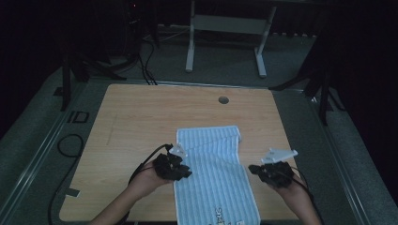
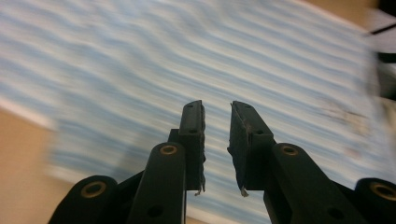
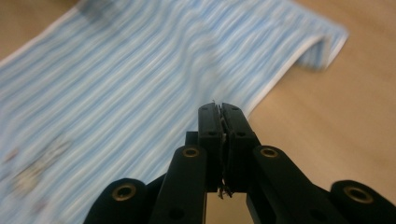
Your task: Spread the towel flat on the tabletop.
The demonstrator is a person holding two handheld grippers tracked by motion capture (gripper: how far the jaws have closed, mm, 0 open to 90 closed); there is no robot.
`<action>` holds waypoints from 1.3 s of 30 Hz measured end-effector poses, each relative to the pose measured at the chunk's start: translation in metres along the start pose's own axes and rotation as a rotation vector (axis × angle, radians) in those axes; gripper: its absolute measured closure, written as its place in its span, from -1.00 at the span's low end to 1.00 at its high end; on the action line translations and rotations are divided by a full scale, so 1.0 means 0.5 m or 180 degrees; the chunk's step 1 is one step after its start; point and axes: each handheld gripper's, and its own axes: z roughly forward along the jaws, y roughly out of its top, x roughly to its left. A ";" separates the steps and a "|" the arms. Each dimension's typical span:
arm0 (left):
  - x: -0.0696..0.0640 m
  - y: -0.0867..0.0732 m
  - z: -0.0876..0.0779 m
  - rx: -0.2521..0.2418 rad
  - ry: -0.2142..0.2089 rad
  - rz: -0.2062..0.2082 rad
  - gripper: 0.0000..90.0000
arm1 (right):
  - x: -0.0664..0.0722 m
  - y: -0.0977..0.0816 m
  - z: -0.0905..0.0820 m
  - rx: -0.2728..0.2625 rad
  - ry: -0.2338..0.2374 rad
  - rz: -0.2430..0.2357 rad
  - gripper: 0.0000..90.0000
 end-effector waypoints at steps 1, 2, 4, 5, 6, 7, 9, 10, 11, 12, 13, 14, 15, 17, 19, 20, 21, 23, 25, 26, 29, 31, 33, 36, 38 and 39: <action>0.000 0.000 0.000 0.0000 0.0000 0.0000 0.66 | 0.000 0.000 0.000 0.0000 0.0000 0.0000 0.94; 0.018 0.009 0.003 -0.0017 0.0061 -0.0026 0.66 | -0.032 0.030 0.028 -0.0001 -0.0071 -0.0014 0.94; 0.049 0.026 0.006 -0.0033 0.0177 -0.0089 0.66 | -0.065 0.061 0.054 0.0008 -0.0129 0.0034 0.97; 0.061 0.032 0.006 -0.0058 0.0223 -0.0112 0.66 | -0.065 0.061 0.054 0.0008 -0.0129 0.0034 0.97; 0.081 0.041 0.007 -0.0063 0.0312 -0.0144 0.66 | -0.076 0.072 0.063 0.0010 -0.0168 0.0036 0.97; 0.094 0.045 0.008 -0.0069 0.0309 -0.0200 0.70 | -0.094 0.090 0.079 -0.0001 -0.0206 0.0062 0.98; 0.113 0.051 0.011 -0.0075 0.0359 -0.0262 0.70 | -0.103 0.099 0.089 0.0000 -0.0214 0.0101 0.98; 0.142 0.056 0.019 -0.0087 0.0460 -0.0340 0.70 | -0.118 0.114 0.105 0.0021 -0.0251 0.0117 0.98; 0.153 0.057 0.023 -0.0094 0.0486 -0.0344 0.63 | -0.142 0.133 0.137 0.0031 -0.0283 0.0173 0.93; 0.162 0.057 0.028 -0.0111 0.0519 -0.0363 0.56 | -0.152 0.140 0.152 0.0043 -0.0292 0.0189 0.87; 0.170 0.056 0.034 -0.0122 0.0539 -0.0415 0.51 | -0.159 0.145 0.167 0.0067 -0.0344 0.0218 0.77; 0.180 0.055 0.039 -0.0104 0.0555 -0.0434 0.41 | -0.167 0.150 0.181 0.0070 -0.0380 0.0243 0.68; 0.189 0.053 0.045 -0.0110 0.0569 -0.0482 0.32 | -0.175 0.154 0.195 0.0088 -0.0382 0.0260 0.57; 0.203 0.048 0.057 -0.0072 0.0606 -0.0552 0.31 | -0.190 0.162 0.221 0.0157 -0.0444 0.0303 0.51; 0.213 0.044 0.068 -0.0023 0.0633 -0.0600 0.17 | -0.203 0.168 0.245 0.0237 -0.0400 0.0340 0.37; 0.215 0.042 0.073 0.0001 0.0682 -0.0590 0.17 | -0.206 0.170 0.258 0.0293 -0.0426 0.0335 0.28; 0.215 0.042 0.073 0.0001 0.0682 -0.0590 0.15 | -0.206 0.170 0.258 0.0293 -0.0426 0.0335 0.28; 0.219 0.039 0.087 0.0080 0.0726 -0.0616 -0.05 | -0.213 0.175 0.286 0.0420 -0.0488 0.0322 0.17; 0.219 0.038 0.094 0.0103 0.0769 -0.0634 -0.16 | -0.217 0.175 0.302 0.0498 -0.0492 0.0344 0.17; 0.219 0.038 0.097 0.0088 0.0782 -0.0647 -0.16 | -0.218 0.174 0.307 0.0518 -0.0488 0.0350 0.17; 0.219 0.042 0.111 0.0174 0.0820 -0.0608 -0.16 | -0.220 0.167 0.329 0.0651 -0.0450 0.0400 0.23; 0.219 0.044 0.119 0.0211 0.0834 -0.0588 -0.16 | -0.219 0.162 0.338 0.0741 -0.0410 0.0390 0.30; 0.219 0.044 0.119 0.0211 0.0834 -0.0588 -0.14 | -0.217 0.160 0.340 0.0725 -0.0404 0.0398 0.30; 0.216 0.044 0.125 0.0189 0.0837 -0.0502 0.17 | -0.213 0.156 0.339 0.0661 -0.0294 0.0475 0.69; 0.218 0.045 0.125 0.0155 0.0730 -0.0495 0.57 | -0.208 0.158 0.339 0.0693 -0.0276 0.0428 0.90; 0.218 0.048 0.124 0.0133 0.0728 -0.0472 0.80 | -0.206 0.162 0.340 0.0729 -0.0234 0.0408 0.93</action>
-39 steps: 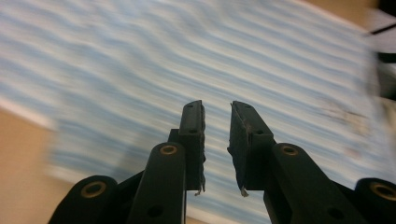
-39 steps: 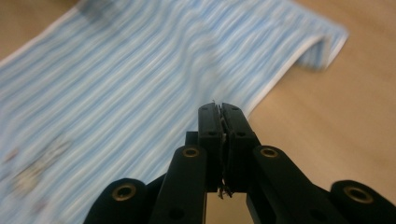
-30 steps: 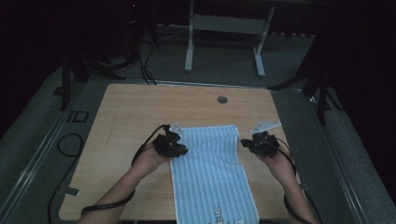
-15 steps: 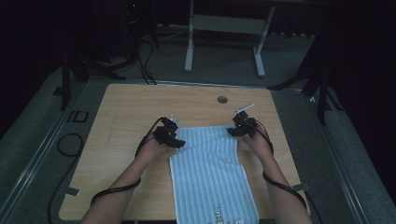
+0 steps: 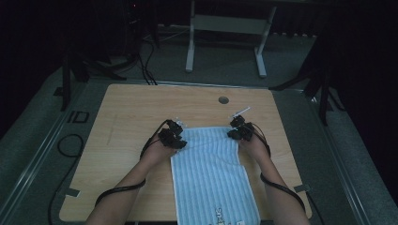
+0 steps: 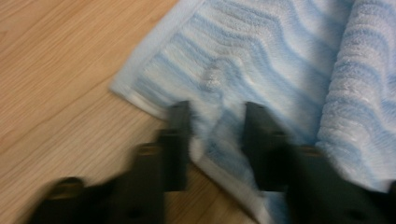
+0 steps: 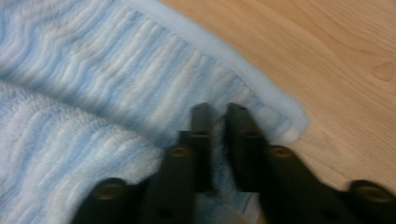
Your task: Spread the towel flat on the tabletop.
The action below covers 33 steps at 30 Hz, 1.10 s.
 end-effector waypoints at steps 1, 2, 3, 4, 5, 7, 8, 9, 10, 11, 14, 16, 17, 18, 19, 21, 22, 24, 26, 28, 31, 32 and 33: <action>0.000 0.004 -0.003 -0.0028 0.0000 0.0008 0.87 | 0.001 0.003 -0.002 0.0008 0.0010 -0.0034 0.94; 0.001 0.009 -0.009 -0.0069 -0.0051 0.0022 0.90 | 0.001 0.007 -0.007 -0.0019 0.0017 -0.0035 0.95; 0.004 0.016 -0.019 -0.0128 -0.0075 0.0030 0.91 | -0.003 0.012 -0.015 -0.0084 0.0062 -0.0007 0.95; 0.007 0.026 -0.029 -0.0167 -0.0052 0.0034 0.91 | -0.007 0.018 -0.025 -0.0164 0.0094 0.0034 0.95; 0.010 0.036 -0.041 -0.0202 -0.0014 0.0066 0.91 | -0.013 0.026 -0.036 -0.0228 0.0099 0.0043 0.95; 0.020 0.061 -0.065 -0.0299 0.0114 0.0086 0.91 | -0.023 0.045 -0.056 -0.0300 0.0059 0.0077 0.95; 0.027 0.074 -0.076 -0.0343 0.0141 0.0064 0.90 | -0.029 0.056 -0.065 -0.0336 0.0067 0.0116 0.95; 0.034 0.085 -0.086 -0.0428 0.0269 0.0060 0.90 | -0.036 0.068 -0.073 -0.0391 0.0061 0.0144 0.95; 0.043 0.095 -0.096 -0.0519 0.0362 0.0044 0.89 | -0.041 0.079 -0.083 -0.0475 0.0005 0.0187 0.93; 0.054 0.104 -0.104 -0.0562 0.0432 0.0000 0.80 | -0.047 0.088 -0.093 -0.0587 -0.0045 0.0210 0.79; 0.083 0.116 -0.121 -0.0584 0.0665 -0.0422 0.13 | -0.065 0.109 -0.111 -0.0719 -0.0002 0.0393 0.40; 0.088 0.108 -0.129 -0.0662 0.0577 -0.0574 0.06 | -0.063 0.112 -0.115 -0.0674 -0.0038 0.0373 0.32; 0.085 0.103 -0.126 -0.0610 0.0476 -0.0540 0.02 | -0.060 0.110 -0.113 -0.0630 -0.0046 0.0337 0.28; 0.078 0.097 -0.119 -0.0529 0.0412 -0.0478 0.02 | -0.056 0.106 -0.110 -0.0583 -0.0038 0.0291 0.27; 0.069 0.090 -0.110 -0.0427 0.0356 -0.0413 0.01 | -0.051 0.100 -0.105 -0.0536 -0.0028 0.0262 0.27; 0.048 0.072 -0.093 -0.0279 0.0213 -0.0300 0.00 | -0.041 0.085 -0.092 -0.0432 -0.0021 0.0186 0.26; 0.037 0.063 -0.085 -0.0228 0.0142 -0.0270 0.00 | -0.035 0.077 -0.084 -0.0395 -0.0016 0.0171 0.26; 0.015 0.042 -0.072 -0.0152 0.0046 -0.0188 0.00 | -0.025 0.059 -0.068 -0.0347 0.0023 0.0142 0.26; -0.004 0.023 -0.062 -0.0073 0.0011 -0.0134 -0.01 | -0.011 0.040 -0.054 -0.0291 0.0029 0.0085 0.25; -0.019 0.004 -0.053 -0.0010 0.0004 -0.0113 -0.04 | 0.001 0.024 -0.040 -0.0235 0.0048 0.0028 0.22; -0.034 -0.015 -0.039 0.0095 0.0059 0.0001 -0.04 | 0.015 0.007 -0.026 -0.0187 0.0007 -0.0041 0.20; -0.036 -0.019 -0.033 0.0125 0.0101 0.0023 -0.04 | 0.018 0.003 -0.022 -0.0173 0.0015 -0.0039 0.20; -0.035 -0.022 -0.027 0.0153 0.0106 0.0020 -0.04 | 0.020 0.000 -0.017 -0.0158 0.0016 -0.0040 0.20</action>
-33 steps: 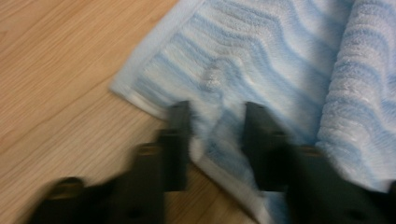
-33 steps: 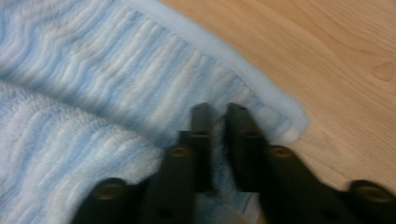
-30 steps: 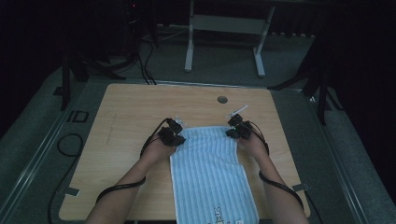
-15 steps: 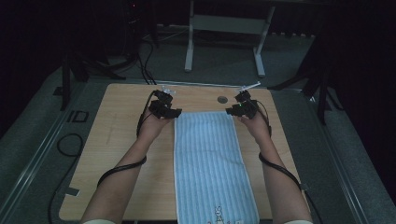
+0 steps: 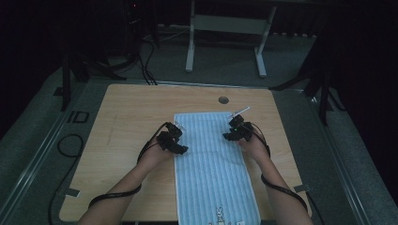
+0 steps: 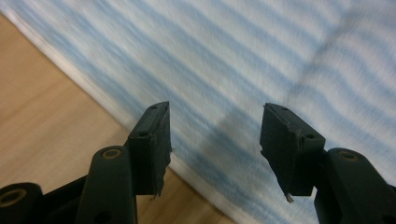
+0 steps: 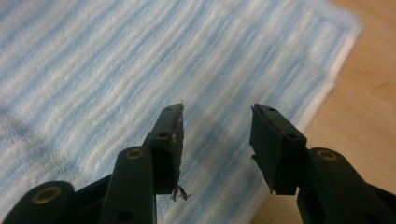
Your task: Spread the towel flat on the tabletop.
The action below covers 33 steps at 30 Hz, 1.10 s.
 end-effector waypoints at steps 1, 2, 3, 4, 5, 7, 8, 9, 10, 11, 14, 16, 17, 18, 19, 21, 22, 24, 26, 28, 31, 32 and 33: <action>0.000 0.000 0.000 0.0000 0.0000 0.0000 -0.04 | 0.002 -0.002 0.005 0.0021 -0.0025 -0.0015 0.19; 0.005 -0.002 0.012 0.0031 -0.0006 -0.0020 -0.04 | 0.003 -0.004 0.010 0.0061 -0.0030 -0.0009 0.18; 0.007 -0.003 0.014 -0.0024 -0.0013 -0.0047 -0.05 | 0.004 -0.006 0.016 0.0077 -0.0025 -0.0003 0.17; 0.009 -0.001 0.016 -0.0045 -0.0016 -0.0058 -0.05 | 0.003 -0.007 0.019 0.0063 -0.0029 0.0001 0.17; 0.011 0.001 0.018 -0.0055 -0.0020 -0.0059 -0.05 | 0.002 -0.007 0.020 0.0056 -0.0012 0.0041 0.16; 0.014 0.006 0.023 -0.0078 0.0017 -0.0013 -0.05 | -0.002 -0.005 0.021 0.0055 -0.0018 0.0046 0.13; 0.017 0.009 0.025 -0.0076 0.0031 0.0020 -0.05 | -0.004 -0.004 0.022 0.0062 -0.0025 0.0057 0.12; 0.022 0.012 0.027 -0.0081 0.0034 0.0003 -0.05 | -0.008 -0.003 0.022 0.0076 -0.0016 0.0078 0.12; 0.027 0.016 0.029 -0.0094 0.0037 -0.0014 -0.05 | -0.011 -0.002 0.023 0.0085 -0.0031 0.0082 0.09; 0.032 0.019 0.032 -0.0109 0.0040 -0.0002 -0.05 | -0.016 -0.001 0.023 0.0090 -0.0039 0.0105 0.09; 0.045 0.030 0.040 -0.0145 0.0032 0.0003 -0.05 | -0.027 0.000 0.025 0.0073 -0.0035 0.0187 0.10; 0.053 0.039 0.045 -0.0144 0.0028 0.0004 -0.05 | -0.032 0.002 0.027 0.0070 -0.0053 0.0210 0.09; 0.058 0.044 0.047 -0.0136 0.0015 0.0004 -0.05 | -0.035 0.003 0.028 0.0063 -0.0058 0.0227 0.09; 0.062 0.049 0.050 -0.0137 0.0015 -0.0002 -0.05 | -0.038 0.004 0.029 0.0068 -0.0062 0.0236 0.09; 0.065 0.054 0.052 -0.0133 0.0006 -0.0026 -0.05 | -0.041 0.006 0.029 0.0073 -0.0066 0.0252 0.09; 0.073 0.064 0.056 -0.0114 -0.0003 -0.0045 -0.05 | -0.048 0.010 0.032 0.0083 -0.0068 0.0290 0.09; 0.077 0.068 0.058 -0.0110 -0.0007 -0.0073 -0.05 | -0.052 0.012 0.033 0.0088 -0.0074 0.0303 0.09; 0.082 0.075 0.062 -0.0111 -0.0006 -0.0099 -0.06 | -0.057 0.018 0.035 0.0109 -0.0081 0.0314 0.09; 0.086 0.080 0.065 -0.0124 0.0008 -0.0138 -0.07 | -0.064 0.023 0.039 0.0122 -0.0075 0.0317 0.09; 0.087 0.082 0.068 -0.0146 -0.0011 -0.0193 -0.11 | -0.070 0.030 0.042 0.0143 -0.0078 0.0308 0.08; 0.083 0.084 0.070 -0.0146 0.0024 -0.0196 -0.15 | -0.082 0.038 0.047 0.0146 -0.0064 0.0324 0.07; 0.084 0.085 0.070 -0.0139 0.0013 -0.0203 -0.17 | -0.085 0.041 0.048 0.0151 -0.0059 0.0325 0.06; 0.084 0.084 0.068 -0.0141 -0.0011 -0.0238 -0.17 | -0.086 0.043 0.049 0.0177 -0.0052 0.0323 0.05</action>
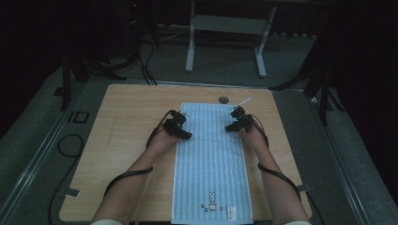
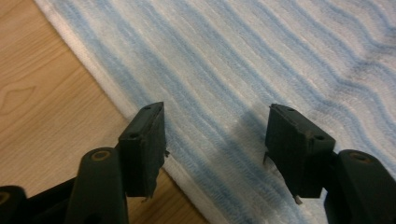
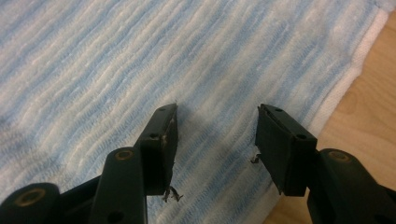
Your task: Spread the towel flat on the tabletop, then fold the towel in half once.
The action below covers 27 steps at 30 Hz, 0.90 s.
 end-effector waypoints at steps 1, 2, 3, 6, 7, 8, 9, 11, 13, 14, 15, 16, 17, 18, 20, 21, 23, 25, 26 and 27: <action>0.001 -0.001 -0.004 -0.0022 -0.0018 -0.0025 -0.17 | -0.001 0.001 0.000 0.0009 -0.0013 -0.0021 0.03; 0.001 -0.005 -0.009 -0.0068 -0.0045 -0.0043 -0.17 | 0.000 0.000 -0.002 0.0020 -0.0045 -0.0013 0.03; -0.001 -0.008 -0.015 -0.0085 -0.0057 -0.0028 -0.17 | 0.002 -0.002 -0.006 0.0012 -0.0059 -0.0016 0.03; -0.009 -0.023 -0.033 -0.0106 -0.0015 0.0066 -0.17 | 0.010 -0.018 -0.025 -0.0092 -0.0039 -0.0072 0.14; -0.010 -0.029 -0.040 -0.0125 -0.0019 0.0087 -0.17 | 0.013 -0.024 -0.032 -0.0101 -0.0021 -0.0089 0.21; -0.009 -0.035 -0.046 -0.0137 -0.0030 0.0085 -0.17 | 0.015 -0.030 -0.037 -0.0103 0.0012 -0.0116 0.21; -0.007 -0.040 -0.050 -0.0141 -0.0050 0.0058 -0.17 | 0.017 -0.036 -0.043 -0.0100 0.0019 -0.0142 0.21; -0.003 -0.044 -0.054 -0.0146 -0.0065 0.0017 -0.16 | 0.014 -0.043 -0.055 -0.0106 0.0005 -0.0144 0.26; 0.012 -0.051 -0.061 -0.0107 0.0033 -0.0070 -0.16 | 0.006 -0.047 -0.066 -0.0130 -0.0020 -0.0092 0.26; 0.017 -0.053 -0.062 -0.0098 0.0045 -0.0115 -0.16 | 0.001 -0.048 -0.071 -0.0135 -0.0028 -0.0050 0.27; 0.020 -0.054 -0.062 -0.0104 0.0035 -0.0165 -0.16 | -0.004 -0.049 -0.075 -0.0146 -0.0018 -0.0029 0.27; 0.026 -0.054 -0.063 -0.0093 0.0046 -0.0209 -0.16 | -0.008 -0.050 -0.077 -0.0145 -0.0027 -0.0022 0.27; 0.026 -0.054 -0.063 -0.0093 0.0046 -0.0209 -0.16 | -0.008 -0.050 -0.077 -0.0145 -0.0027 -0.0022 0.27; 0.027 -0.053 -0.062 -0.0085 0.0048 -0.0225 -0.16 | -0.013 -0.051 -0.080 -0.0127 -0.0046 0.0005 0.27; 0.032 -0.048 -0.060 -0.0077 0.0065 -0.0264 -0.16 | -0.017 -0.052 -0.079 -0.0120 -0.0053 0.0021 0.27; 0.034 -0.045 -0.060 -0.0067 0.0080 -0.0278 -0.16 | -0.020 -0.052 -0.077 -0.0115 -0.0069 0.0027 0.26; 0.038 -0.039 -0.059 -0.0072 0.0091 -0.0311 -0.16 | -0.024 -0.052 -0.075 -0.0107 -0.0078 0.0085 0.24; 0.041 -0.034 -0.057 -0.0077 0.0077 -0.0363 -0.16 | -0.025 -0.051 -0.073 -0.0109 -0.0078 0.0095 0.23; 0.045 -0.030 -0.053 -0.0072 0.0090 -0.0385 -0.16 | -0.027 -0.050 -0.070 -0.0094 -0.0096 0.0092 0.23; 0.048 -0.026 -0.049 -0.0074 0.0102 -0.0419 -0.16 | -0.030 -0.049 -0.066 -0.0079 -0.0114 0.0105 0.21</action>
